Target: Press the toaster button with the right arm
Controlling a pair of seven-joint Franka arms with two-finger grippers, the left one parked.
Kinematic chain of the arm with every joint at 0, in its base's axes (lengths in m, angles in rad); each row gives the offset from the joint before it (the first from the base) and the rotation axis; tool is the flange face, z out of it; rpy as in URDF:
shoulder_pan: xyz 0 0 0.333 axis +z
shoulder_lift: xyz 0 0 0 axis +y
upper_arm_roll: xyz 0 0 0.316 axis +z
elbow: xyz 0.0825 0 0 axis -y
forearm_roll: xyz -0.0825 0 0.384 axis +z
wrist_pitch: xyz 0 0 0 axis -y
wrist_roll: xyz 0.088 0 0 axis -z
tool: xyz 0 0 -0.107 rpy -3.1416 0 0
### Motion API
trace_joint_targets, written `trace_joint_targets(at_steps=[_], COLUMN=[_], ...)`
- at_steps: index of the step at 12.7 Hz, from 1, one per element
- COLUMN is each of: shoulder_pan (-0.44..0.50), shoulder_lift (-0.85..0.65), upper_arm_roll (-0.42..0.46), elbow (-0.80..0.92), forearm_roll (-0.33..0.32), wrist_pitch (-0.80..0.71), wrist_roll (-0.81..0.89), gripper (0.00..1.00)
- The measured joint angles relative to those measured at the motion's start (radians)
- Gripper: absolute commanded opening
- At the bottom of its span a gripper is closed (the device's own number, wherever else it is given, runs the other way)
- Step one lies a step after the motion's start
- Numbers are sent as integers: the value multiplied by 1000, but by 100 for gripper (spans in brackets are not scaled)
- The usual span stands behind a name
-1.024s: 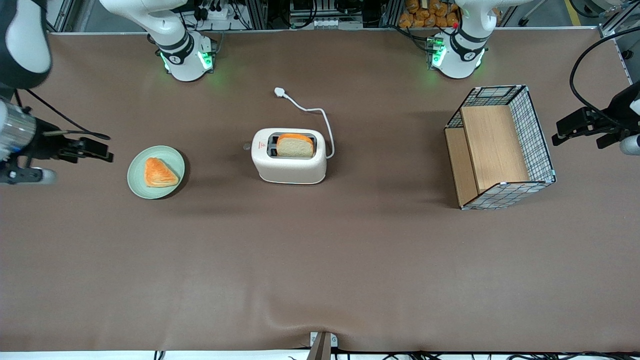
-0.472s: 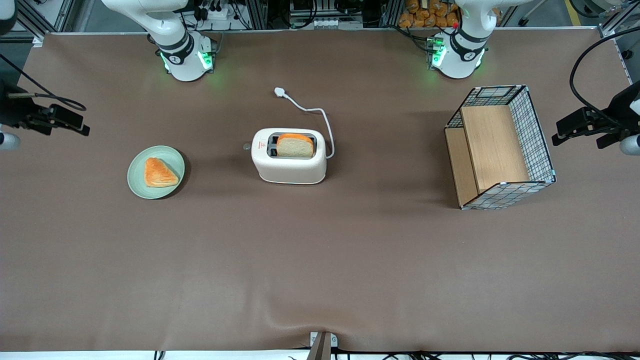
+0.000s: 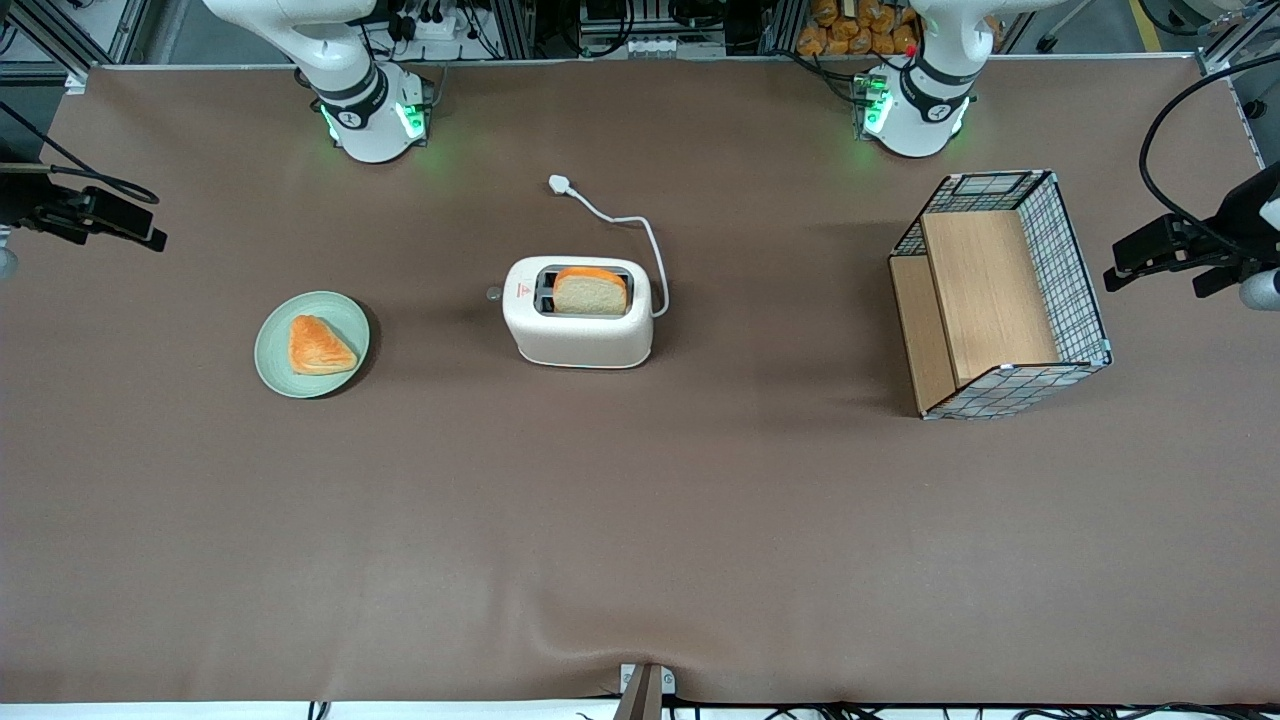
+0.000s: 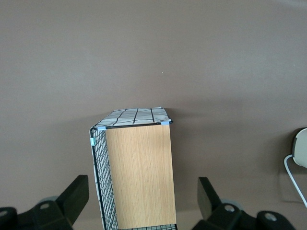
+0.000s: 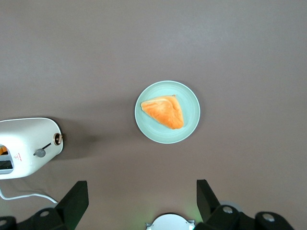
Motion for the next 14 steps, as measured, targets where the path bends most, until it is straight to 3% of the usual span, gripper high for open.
trace_joint_targets(at_steps=[6,14], shoulder_pan=[-8,-44], shoulder_lift=[5,15], upper_arm_roll=[2,45], elbow=[86,96], forearm_roll=[-1,-18], wrist_pitch=[-70,-16], wrist_roll=[8,7], gripper=[100,100])
